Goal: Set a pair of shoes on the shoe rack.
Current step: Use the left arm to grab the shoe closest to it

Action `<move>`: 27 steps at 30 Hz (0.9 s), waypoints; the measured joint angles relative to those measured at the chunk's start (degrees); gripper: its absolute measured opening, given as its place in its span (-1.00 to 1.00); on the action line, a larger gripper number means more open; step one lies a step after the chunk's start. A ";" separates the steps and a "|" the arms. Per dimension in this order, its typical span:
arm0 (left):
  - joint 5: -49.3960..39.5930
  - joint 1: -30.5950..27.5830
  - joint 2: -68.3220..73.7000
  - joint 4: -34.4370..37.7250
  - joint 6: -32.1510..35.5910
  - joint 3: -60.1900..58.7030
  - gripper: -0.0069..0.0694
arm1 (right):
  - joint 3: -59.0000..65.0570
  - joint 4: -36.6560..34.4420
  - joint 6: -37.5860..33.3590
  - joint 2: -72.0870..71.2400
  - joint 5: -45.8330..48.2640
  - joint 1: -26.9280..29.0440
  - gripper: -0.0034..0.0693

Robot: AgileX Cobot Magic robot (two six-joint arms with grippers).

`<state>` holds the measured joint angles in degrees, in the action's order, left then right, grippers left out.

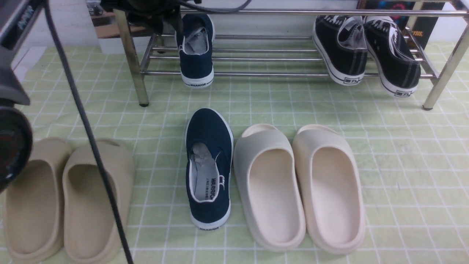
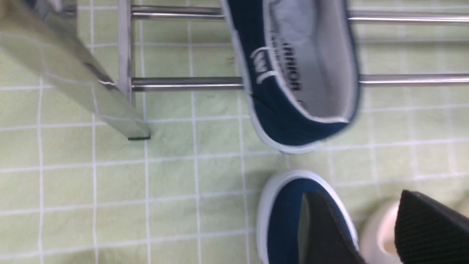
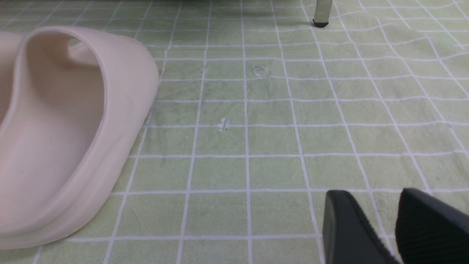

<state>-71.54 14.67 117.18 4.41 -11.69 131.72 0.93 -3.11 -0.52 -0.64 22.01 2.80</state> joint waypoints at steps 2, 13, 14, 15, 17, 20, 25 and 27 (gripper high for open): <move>0.00 0.00 -4.33 1.82 -0.17 -4.90 -0.04 | 0.00 0.00 0.00 0.00 0.00 0.00 -0.24; 9.38 0.00 -21.21 14.67 2.50 -54.74 -0.01 | 0.00 0.00 0.00 0.00 0.00 0.00 -0.24; 10.98 0.00 -21.22 16.45 3.07 -57.33 0.01 | 0.00 0.00 0.00 0.00 0.00 0.00 -0.24; 11.74 0.00 -21.22 16.80 3.40 -58.49 0.01 | 0.00 0.00 0.00 0.00 0.00 0.00 -0.24; 16.29 0.00 -21.22 21.34 6.18 -63.66 0.10 | 0.00 0.00 0.00 0.00 0.00 0.00 -0.24; 20.28 0.07 -21.22 23.29 7.80 -65.49 0.17 | 0.00 0.00 0.00 0.00 0.00 0.00 -0.24; 24.78 3.33 -20.58 18.64 7.21 -65.49 0.18 | 0.00 0.00 0.00 0.00 0.00 0.00 -0.24; 27.02 5.45 -19.35 13.87 4.59 -65.49 0.15 | 0.00 0.00 0.00 0.00 0.00 0.00 -0.24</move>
<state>-44.51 20.12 97.83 18.28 -7.11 66.22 0.93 -3.11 -0.52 -0.64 22.01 2.80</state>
